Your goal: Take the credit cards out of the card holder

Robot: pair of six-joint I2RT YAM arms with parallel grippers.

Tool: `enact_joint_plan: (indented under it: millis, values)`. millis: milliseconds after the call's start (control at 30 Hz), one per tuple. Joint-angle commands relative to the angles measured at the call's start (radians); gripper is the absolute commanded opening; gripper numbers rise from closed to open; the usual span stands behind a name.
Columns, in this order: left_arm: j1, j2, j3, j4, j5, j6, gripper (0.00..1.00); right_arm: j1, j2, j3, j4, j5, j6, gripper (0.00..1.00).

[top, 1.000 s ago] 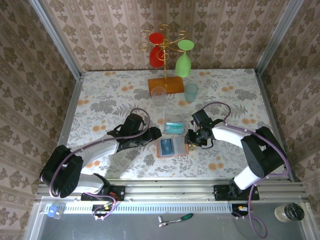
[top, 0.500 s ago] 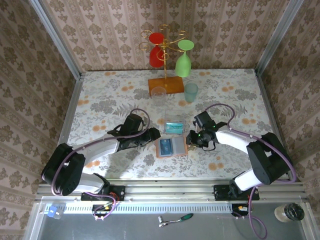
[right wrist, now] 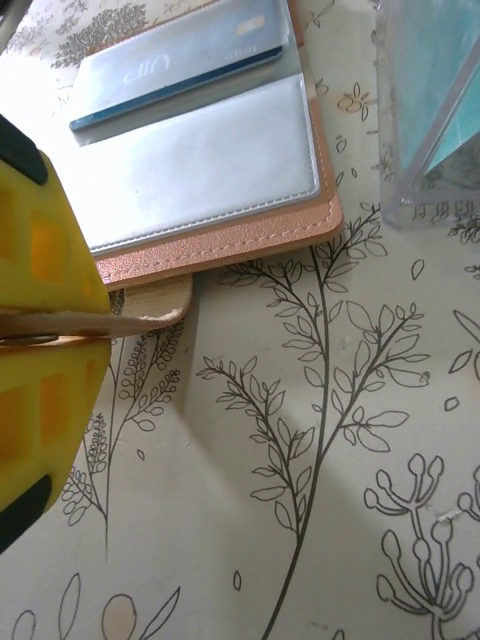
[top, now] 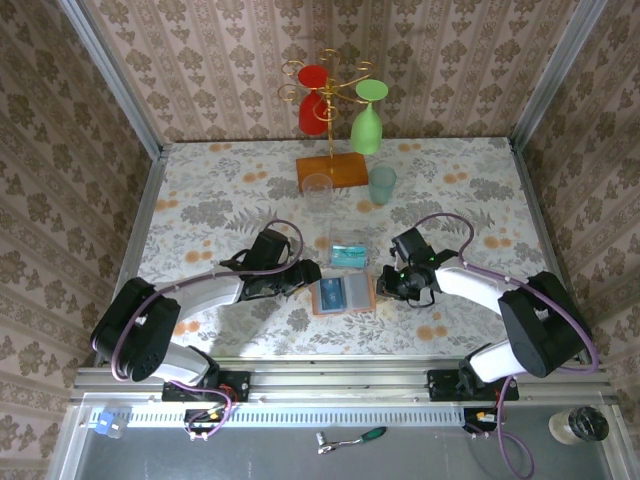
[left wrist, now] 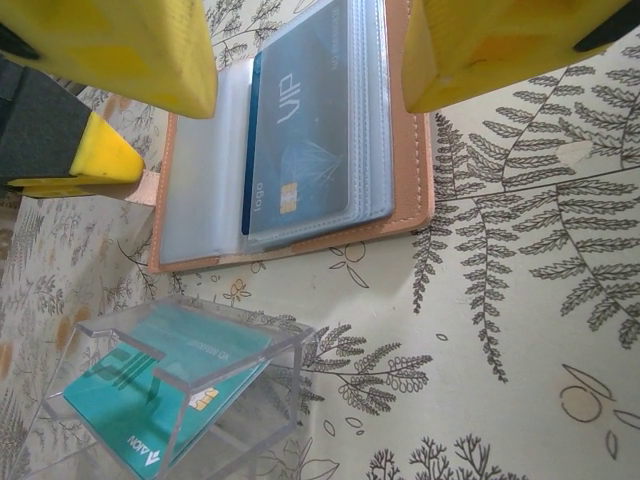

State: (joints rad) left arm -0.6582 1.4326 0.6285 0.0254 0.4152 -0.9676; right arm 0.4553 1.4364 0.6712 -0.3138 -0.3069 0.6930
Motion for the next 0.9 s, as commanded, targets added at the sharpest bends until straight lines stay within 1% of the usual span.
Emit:
enact_joint_plan:
  millis: [0,133,367,433,500,600,633,867]
  values:
    - [0.007,0.026,0.007,0.023,0.019,0.022,0.52,0.002,-0.029,-0.019,-0.005,-0.015,0.02,0.11]
    - [0.003,0.039,0.011,0.031,0.024,0.019,0.51,0.009,-0.036,-0.028,-0.004,-0.019,0.028,0.08]
    - [-0.001,0.052,0.011,0.037,0.029,0.018,0.5,0.017,-0.037,-0.045,-0.008,-0.019,0.045,0.09]
    - [-0.003,0.059,0.01,0.042,0.03,0.018,0.5,0.018,-0.038,-0.039,-0.023,-0.012,0.043,0.13]
    - [-0.004,0.063,0.011,0.04,0.031,0.019,0.49,0.019,-0.074,-0.023,-0.05,-0.003,0.035,0.17]
    - [-0.009,0.069,0.013,0.031,0.025,0.025,0.47,0.019,-0.101,0.01,-0.094,0.02,0.028,0.29]
    - [-0.012,0.07,0.014,0.026,0.022,0.027,0.46,0.019,-0.11,0.022,-0.107,0.03,0.026,0.31]
    - [-0.038,0.094,0.031,0.009,0.002,0.038,0.36,0.032,-0.148,0.103,-0.159,0.049,0.022,0.34]
